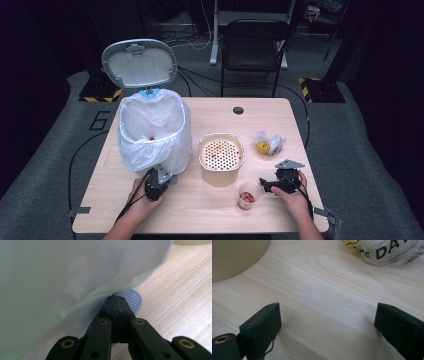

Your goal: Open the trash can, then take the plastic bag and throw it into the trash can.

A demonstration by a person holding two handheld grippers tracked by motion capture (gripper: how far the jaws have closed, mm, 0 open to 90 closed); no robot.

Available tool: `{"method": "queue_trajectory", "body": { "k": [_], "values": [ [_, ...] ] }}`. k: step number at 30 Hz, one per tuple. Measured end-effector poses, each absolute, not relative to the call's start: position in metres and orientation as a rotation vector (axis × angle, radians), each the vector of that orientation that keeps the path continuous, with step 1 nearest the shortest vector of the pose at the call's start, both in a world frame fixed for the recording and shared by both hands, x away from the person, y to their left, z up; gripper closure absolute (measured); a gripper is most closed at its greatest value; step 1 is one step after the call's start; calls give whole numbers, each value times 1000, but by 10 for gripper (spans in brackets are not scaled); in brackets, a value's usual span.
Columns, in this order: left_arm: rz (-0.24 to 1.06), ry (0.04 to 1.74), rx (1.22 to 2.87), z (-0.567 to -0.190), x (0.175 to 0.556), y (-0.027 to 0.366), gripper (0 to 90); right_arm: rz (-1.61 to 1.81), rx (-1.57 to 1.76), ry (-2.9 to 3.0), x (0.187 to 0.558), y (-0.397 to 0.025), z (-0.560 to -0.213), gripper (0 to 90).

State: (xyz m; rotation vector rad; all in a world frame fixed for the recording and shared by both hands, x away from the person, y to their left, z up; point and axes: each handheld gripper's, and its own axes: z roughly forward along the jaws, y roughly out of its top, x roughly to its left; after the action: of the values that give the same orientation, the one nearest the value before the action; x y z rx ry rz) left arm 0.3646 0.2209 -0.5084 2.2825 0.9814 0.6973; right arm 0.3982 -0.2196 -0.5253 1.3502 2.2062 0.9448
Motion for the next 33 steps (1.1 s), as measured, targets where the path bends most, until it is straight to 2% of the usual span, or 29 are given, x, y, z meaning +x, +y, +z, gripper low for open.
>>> {"method": "queue_trajectory", "body": {
  "k": [4, 10, 14, 18, 25, 33],
  "values": [
    [691, 987, 2284, -508, 365, 221, 900, 951, 1355, 2187, 398, -223, -522, 61],
    [691, 988, 2282, -508, 365, 221, 900, 962, 1384, 2156, 399, -225, -511, 0],
    [690, 986, 2278, -508, 365, 221, 900, 965, 1381, 2157, 401, -225, -502, 0],
    [696, 987, 2289, -508, 365, 221, 900, 961, 1406, 2143, 405, -224, -495, 40],
    [682, 987, 2289, -507, 365, 221, 900, 973, 1430, 2099, 423, -223, -479, 0],
    [676, 990, 2290, -507, 366, 221, 900, 982, 1465, 2071, 448, -217, -466, 0]
  ]
}}
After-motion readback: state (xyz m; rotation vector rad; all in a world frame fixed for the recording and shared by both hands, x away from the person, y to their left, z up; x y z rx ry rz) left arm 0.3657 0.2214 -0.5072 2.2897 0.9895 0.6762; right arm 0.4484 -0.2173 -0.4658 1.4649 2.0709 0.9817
